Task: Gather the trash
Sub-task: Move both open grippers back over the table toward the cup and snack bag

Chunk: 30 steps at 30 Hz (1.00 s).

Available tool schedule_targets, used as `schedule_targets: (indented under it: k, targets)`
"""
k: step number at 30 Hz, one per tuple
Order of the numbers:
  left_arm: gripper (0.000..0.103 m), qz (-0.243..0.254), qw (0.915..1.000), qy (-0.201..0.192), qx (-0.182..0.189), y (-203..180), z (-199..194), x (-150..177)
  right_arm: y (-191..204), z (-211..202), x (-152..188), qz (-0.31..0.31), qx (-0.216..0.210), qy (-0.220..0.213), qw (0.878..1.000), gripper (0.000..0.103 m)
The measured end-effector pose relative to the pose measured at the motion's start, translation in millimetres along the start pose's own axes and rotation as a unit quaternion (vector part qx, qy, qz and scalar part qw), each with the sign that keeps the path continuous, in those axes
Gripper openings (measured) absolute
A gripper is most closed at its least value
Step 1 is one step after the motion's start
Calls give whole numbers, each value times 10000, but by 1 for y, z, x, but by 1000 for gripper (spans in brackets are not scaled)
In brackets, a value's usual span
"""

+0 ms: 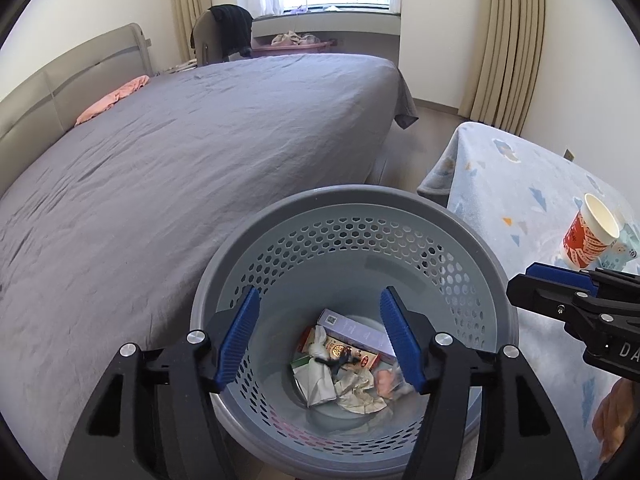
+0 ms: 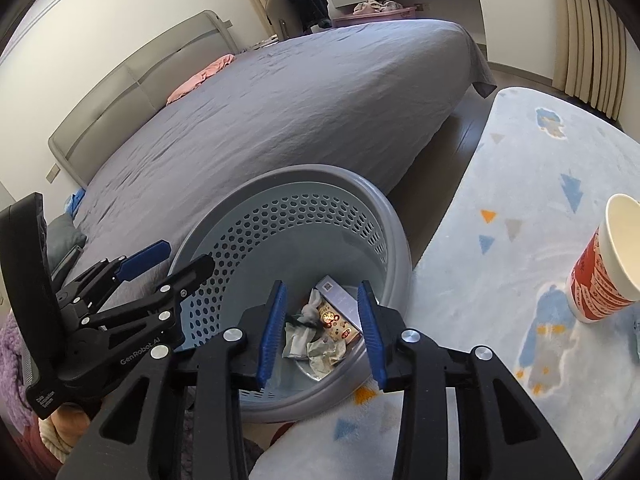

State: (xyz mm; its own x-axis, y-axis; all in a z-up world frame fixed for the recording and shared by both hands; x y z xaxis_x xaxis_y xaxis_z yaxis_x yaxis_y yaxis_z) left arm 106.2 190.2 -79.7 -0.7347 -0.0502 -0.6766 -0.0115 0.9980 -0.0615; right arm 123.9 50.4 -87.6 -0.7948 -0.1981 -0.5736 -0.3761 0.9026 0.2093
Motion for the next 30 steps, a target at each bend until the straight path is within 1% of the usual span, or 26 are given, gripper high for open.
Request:
schedule_targets:
  k: [2, 4, 12, 22, 23, 26, 30]
  targets:
    - [63, -10, 10000, 7, -10, 1, 0, 1, 0, -1, 0, 2, 5, 5, 10000, 36]
    - [67, -37, 10000, 11, -31, 2, 1, 1, 0, -1, 1, 12, 10, 3, 10000, 36]
    - [74, -102, 9999, -58, -59, 6, -1, 0, -3, 0, 3, 46, 23, 51, 10000, 38]
    - [79, -98, 9998, -97, -123, 8, -4, -1, -6, 0, 5, 59, 85, 35, 9999, 42]
    - [80, -95, 9998, -96, -128, 8, -3, -1, -7, 0, 6, 57, 103, 26, 9999, 43]
    - [82, -95, 9998, -97, -155, 9, -2, -1, -11, -3, 9, 82, 134, 4, 9999, 51]
    - [86, -148, 9998, -123, -90, 8, -4, -3, -18, -6, 14, 152, 202, 1, 9997, 52]
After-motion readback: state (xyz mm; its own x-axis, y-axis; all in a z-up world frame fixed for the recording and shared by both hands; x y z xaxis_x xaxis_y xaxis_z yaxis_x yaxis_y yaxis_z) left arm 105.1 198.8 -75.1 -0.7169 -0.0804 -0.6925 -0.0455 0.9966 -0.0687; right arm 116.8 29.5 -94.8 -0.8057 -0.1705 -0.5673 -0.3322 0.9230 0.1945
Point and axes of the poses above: each gripper's, at about its wrist camera, not at the fingertips, and z roughly the way its jaws point, y to its left, x to its underside, the point moved 8 cm from there along z, roughly the way its jaws point, and after that the axes turned 8 degrees about x, right-handed, at the moved point
